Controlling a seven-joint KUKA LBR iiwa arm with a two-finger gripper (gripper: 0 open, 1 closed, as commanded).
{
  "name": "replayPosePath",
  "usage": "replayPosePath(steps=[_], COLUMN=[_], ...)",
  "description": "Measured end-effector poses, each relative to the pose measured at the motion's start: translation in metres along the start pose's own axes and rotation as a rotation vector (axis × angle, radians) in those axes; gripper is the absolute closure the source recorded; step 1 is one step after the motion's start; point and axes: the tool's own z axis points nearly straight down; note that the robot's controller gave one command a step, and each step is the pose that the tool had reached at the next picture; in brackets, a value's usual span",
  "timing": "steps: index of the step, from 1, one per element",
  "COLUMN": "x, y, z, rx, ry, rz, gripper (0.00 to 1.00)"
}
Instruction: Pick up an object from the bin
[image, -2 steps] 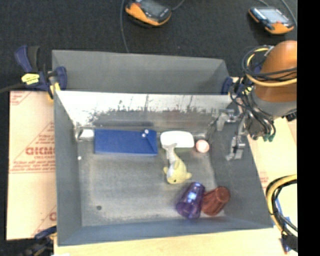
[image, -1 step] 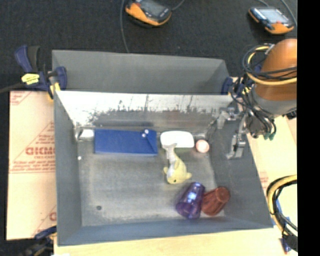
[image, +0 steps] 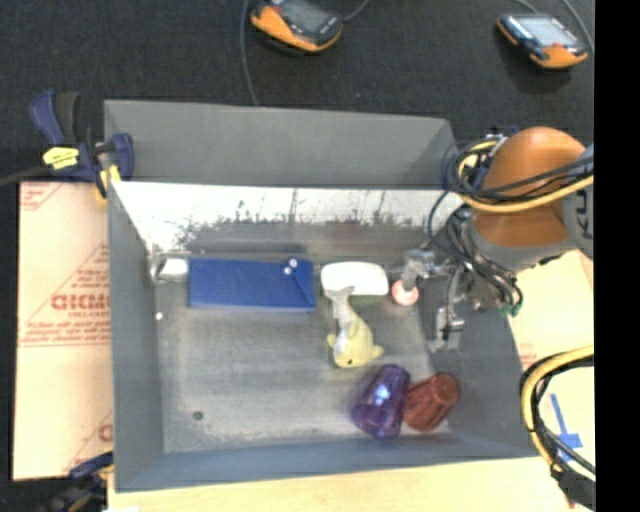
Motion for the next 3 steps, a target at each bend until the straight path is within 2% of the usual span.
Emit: replayPosePath(steps=[1,2,3], x=[-0.009,0.008,0.007], y=[0.045,0.074,0.088], z=[0.014,0.042,0.068], rx=[0.002,-0.001,0.004], ry=[-0.002,0.002,-0.021], rz=[-0.359,-0.078,-0.208], gripper=[0.0,0.0,0.0])
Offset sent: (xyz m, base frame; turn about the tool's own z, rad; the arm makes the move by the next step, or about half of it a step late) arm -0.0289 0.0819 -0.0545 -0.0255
